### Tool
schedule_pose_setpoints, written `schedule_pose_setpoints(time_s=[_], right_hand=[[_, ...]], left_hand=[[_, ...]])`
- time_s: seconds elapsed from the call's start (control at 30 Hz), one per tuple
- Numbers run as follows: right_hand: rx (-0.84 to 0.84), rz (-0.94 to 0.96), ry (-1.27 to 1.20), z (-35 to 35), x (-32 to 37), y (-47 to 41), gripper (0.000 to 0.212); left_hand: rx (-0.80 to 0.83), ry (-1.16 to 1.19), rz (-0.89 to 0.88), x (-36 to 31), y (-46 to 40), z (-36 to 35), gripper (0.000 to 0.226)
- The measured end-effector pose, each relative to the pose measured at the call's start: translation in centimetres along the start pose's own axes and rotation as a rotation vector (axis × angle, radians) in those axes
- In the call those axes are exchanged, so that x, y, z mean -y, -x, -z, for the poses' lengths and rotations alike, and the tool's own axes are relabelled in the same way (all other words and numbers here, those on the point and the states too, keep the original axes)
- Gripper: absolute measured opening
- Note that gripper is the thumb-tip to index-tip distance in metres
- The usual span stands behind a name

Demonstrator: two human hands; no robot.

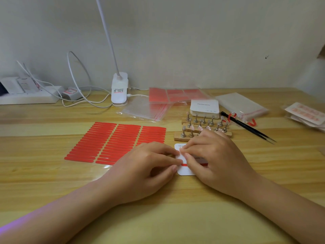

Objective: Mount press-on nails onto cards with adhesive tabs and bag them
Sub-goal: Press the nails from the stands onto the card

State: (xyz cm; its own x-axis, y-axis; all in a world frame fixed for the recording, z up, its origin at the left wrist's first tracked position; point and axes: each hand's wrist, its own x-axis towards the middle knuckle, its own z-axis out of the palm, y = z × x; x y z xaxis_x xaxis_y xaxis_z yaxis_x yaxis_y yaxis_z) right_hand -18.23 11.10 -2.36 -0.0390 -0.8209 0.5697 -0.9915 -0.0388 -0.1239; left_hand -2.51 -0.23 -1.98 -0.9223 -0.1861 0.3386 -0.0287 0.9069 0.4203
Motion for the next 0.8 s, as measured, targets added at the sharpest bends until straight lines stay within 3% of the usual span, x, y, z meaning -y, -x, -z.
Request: schedule_pose_setpoints(time_s=[0.43, 0.57, 0.8], right_hand=[[0.064, -0.098, -0.108, 0.37, 0.01, 0.29, 0.040], [0.002, -0.134, -0.160, 0.52, -0.12, 0.35, 0.036], [0.007, -0.121, -0.050, 0.29, 0.09, 0.36, 0.041]], left_hand=[[0.036, 0.002, 0.015, -0.39, -0.60, 0.60, 0.026], [0.020, 0.006, 0.008, -0.30, -0.65, 0.52, 0.025], [0.010, 0.004, -0.006, -0.19, -0.73, 0.46, 0.026]])
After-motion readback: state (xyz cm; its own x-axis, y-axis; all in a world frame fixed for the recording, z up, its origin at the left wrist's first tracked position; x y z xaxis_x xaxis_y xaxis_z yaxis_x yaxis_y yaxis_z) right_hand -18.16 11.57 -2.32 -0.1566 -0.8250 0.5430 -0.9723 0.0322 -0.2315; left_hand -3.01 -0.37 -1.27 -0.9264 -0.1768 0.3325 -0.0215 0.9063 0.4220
